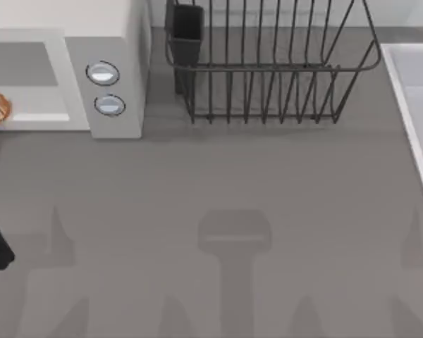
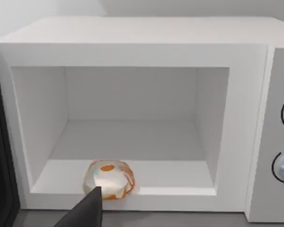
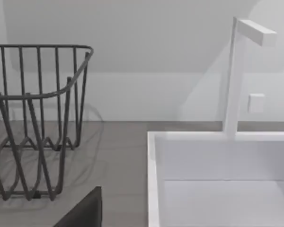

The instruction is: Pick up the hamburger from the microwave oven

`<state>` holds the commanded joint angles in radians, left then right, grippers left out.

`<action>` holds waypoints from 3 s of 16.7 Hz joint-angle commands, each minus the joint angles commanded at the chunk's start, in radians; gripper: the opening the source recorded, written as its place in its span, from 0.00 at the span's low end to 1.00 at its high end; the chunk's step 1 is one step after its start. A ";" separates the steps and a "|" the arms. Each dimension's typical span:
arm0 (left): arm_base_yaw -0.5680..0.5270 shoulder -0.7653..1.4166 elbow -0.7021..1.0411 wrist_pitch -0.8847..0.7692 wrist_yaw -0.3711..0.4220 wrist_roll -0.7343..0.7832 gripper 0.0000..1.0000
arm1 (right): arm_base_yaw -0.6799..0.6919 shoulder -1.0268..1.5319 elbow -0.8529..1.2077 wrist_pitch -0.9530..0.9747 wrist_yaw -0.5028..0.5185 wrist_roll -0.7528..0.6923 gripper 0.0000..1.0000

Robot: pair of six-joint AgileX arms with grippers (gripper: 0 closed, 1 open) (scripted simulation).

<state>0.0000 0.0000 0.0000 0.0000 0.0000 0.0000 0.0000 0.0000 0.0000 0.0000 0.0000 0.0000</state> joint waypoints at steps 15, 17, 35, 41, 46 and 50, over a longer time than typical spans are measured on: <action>0.000 0.000 0.000 0.000 0.000 0.000 1.00 | 0.000 0.000 0.000 0.000 0.000 0.000 1.00; 0.000 0.000 0.000 0.000 0.000 0.000 1.00 | 0.000 0.000 0.000 0.000 0.000 0.000 1.00; 0.061 0.666 0.257 0.368 0.070 0.028 1.00 | 0.000 0.000 0.000 0.000 0.000 0.000 1.00; 0.118 1.365 0.494 0.708 0.136 0.053 1.00 | 0.000 0.000 0.000 0.000 0.000 0.000 1.00; 0.162 1.922 0.678 0.970 0.186 0.073 1.00 | 0.000 0.000 0.000 0.000 0.000 0.000 1.00; 0.189 2.255 0.789 1.130 0.216 0.085 1.00 | 0.000 0.000 0.000 0.000 0.000 0.000 1.00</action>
<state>0.1888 2.2553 0.7892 1.1299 0.2164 0.0850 0.0000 0.0000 0.0000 0.0000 0.0000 0.0000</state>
